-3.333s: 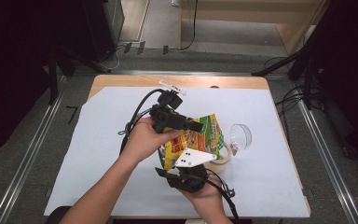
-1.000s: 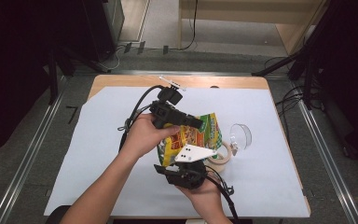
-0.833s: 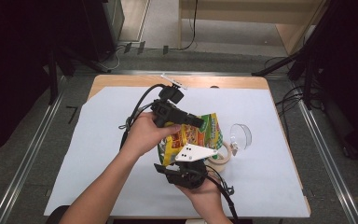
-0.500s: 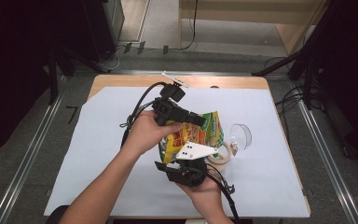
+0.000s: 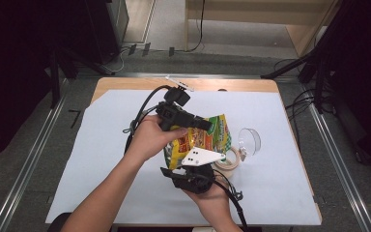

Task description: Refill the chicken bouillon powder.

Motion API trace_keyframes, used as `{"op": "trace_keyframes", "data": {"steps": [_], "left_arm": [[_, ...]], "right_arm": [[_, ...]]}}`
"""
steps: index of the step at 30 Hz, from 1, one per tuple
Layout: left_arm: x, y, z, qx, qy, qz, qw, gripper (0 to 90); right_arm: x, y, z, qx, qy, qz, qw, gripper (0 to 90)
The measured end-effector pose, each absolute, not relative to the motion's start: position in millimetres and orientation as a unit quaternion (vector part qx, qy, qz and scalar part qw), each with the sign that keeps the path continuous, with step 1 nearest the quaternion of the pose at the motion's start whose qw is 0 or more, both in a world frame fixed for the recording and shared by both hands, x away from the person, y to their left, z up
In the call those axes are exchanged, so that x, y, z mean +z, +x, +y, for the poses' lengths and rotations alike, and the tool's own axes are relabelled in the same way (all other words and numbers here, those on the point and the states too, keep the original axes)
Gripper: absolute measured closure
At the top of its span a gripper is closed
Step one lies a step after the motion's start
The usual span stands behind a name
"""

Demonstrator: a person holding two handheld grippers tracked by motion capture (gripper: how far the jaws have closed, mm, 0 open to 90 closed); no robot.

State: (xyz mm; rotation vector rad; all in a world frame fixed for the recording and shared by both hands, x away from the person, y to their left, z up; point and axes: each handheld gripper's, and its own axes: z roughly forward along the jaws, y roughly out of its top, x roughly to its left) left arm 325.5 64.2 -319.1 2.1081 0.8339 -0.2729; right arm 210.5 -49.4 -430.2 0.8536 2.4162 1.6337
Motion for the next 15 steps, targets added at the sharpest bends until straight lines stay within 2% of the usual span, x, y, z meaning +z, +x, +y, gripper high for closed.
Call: {"op": "trace_keyframes", "data": {"steps": [15], "left_arm": [[-320.5,326.0,63.2,-0.108,0.84,0.331,0.416,79.4]], "right_arm": [[-432.1,210.3,-49.5,0.537,0.283,0.793,0.049,69.3]]}}
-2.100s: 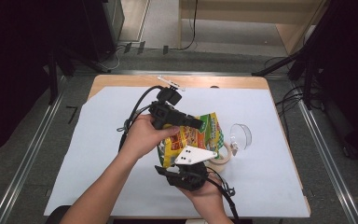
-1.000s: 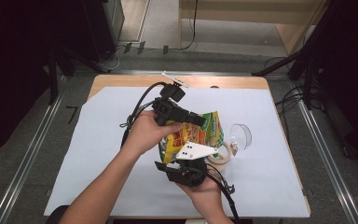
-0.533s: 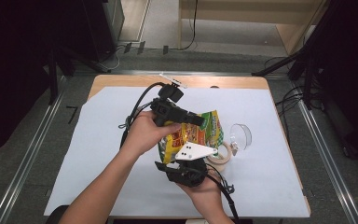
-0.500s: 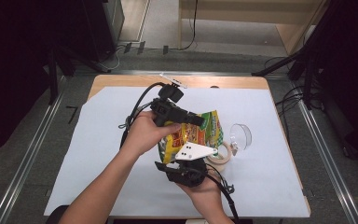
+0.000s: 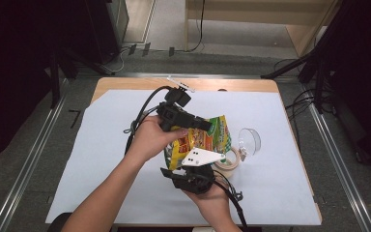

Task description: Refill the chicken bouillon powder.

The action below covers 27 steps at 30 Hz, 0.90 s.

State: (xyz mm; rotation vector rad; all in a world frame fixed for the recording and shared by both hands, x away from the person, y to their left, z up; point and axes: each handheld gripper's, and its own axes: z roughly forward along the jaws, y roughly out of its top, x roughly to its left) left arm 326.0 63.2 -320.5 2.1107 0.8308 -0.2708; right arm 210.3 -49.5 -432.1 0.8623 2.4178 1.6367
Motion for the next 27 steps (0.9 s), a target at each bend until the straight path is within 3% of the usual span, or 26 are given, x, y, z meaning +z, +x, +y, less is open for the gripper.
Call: {"op": "trace_keyframes", "data": {"steps": [27], "left_arm": [[-323.2,328.3,61.4,-0.118,0.84,0.333,0.412,79.6]], "right_arm": [[-433.1,208.0,-48.3,0.537,0.289,0.791,0.039,70.0]]}}
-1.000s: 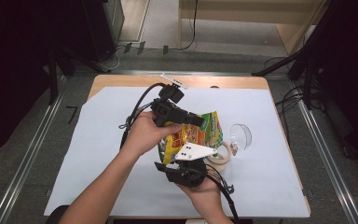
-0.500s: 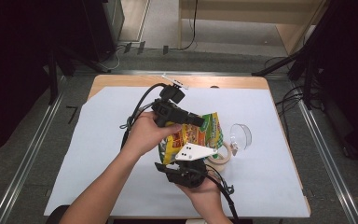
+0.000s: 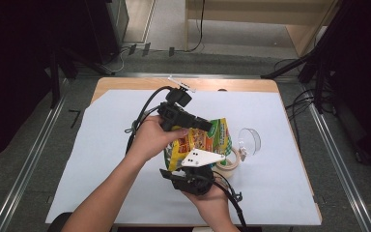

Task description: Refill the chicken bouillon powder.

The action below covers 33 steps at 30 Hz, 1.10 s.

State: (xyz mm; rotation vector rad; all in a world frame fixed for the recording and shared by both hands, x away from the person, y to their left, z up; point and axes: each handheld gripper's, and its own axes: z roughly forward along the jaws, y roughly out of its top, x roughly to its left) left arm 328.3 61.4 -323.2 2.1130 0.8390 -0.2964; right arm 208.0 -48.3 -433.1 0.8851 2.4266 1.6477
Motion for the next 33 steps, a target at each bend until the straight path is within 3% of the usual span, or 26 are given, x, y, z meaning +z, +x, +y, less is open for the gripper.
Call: {"op": "trace_keyframes", "data": {"steps": [33], "left_arm": [[-320,331,56,-0.115,0.844,0.325,0.41,78.6]], "right_arm": [[-431,212,-52,0.541,0.296,0.786,0.033,70.5]]}}
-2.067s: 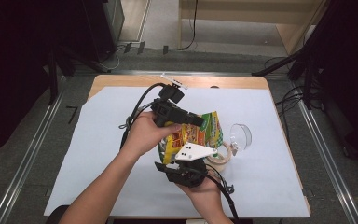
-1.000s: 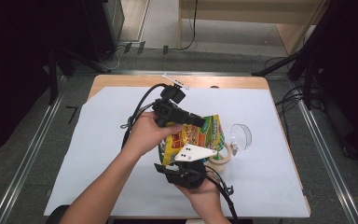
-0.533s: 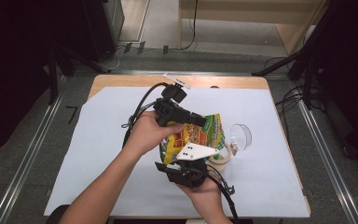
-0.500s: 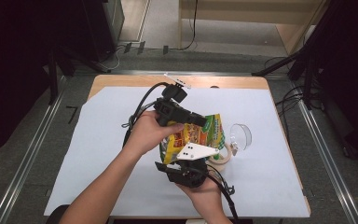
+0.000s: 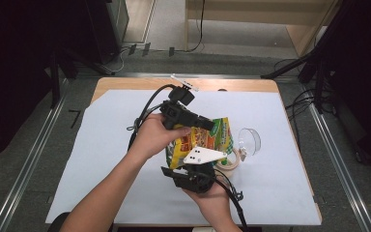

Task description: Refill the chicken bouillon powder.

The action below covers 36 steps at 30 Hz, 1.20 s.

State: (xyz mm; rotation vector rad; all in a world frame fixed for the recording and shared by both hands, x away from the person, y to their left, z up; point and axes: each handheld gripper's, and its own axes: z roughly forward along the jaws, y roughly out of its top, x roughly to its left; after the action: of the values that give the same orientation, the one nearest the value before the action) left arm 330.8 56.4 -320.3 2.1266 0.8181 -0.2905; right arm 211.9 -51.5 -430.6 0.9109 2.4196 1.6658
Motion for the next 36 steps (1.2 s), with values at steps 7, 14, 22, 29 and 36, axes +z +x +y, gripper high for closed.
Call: {"op": "trace_keyframes", "data": {"steps": [7,14,22,29,36], "left_arm": [[-321,330,58,-0.112,0.844,0.322,0.413,78.6],[-320,329,56,-0.108,0.842,0.32,0.419,78.9],[-316,328,52,-0.102,0.846,0.318,0.416,78.9],[-311,330,46,-0.112,0.853,0.322,0.395,79.3],[-309,328,38,-0.111,0.859,0.318,0.386,79.4]], "right_arm": [[-431,212,-51,0.539,0.295,0.788,0.036,70.6],[-432,213,-52,0.541,0.298,0.786,0.036,70.6],[-430,215,-54,0.546,0.301,0.781,0.037,70.7],[-429,215,-54,0.55,0.301,0.778,0.036,70.9],[-430,216,-57,0.55,0.307,0.776,0.034,71.3]]}}
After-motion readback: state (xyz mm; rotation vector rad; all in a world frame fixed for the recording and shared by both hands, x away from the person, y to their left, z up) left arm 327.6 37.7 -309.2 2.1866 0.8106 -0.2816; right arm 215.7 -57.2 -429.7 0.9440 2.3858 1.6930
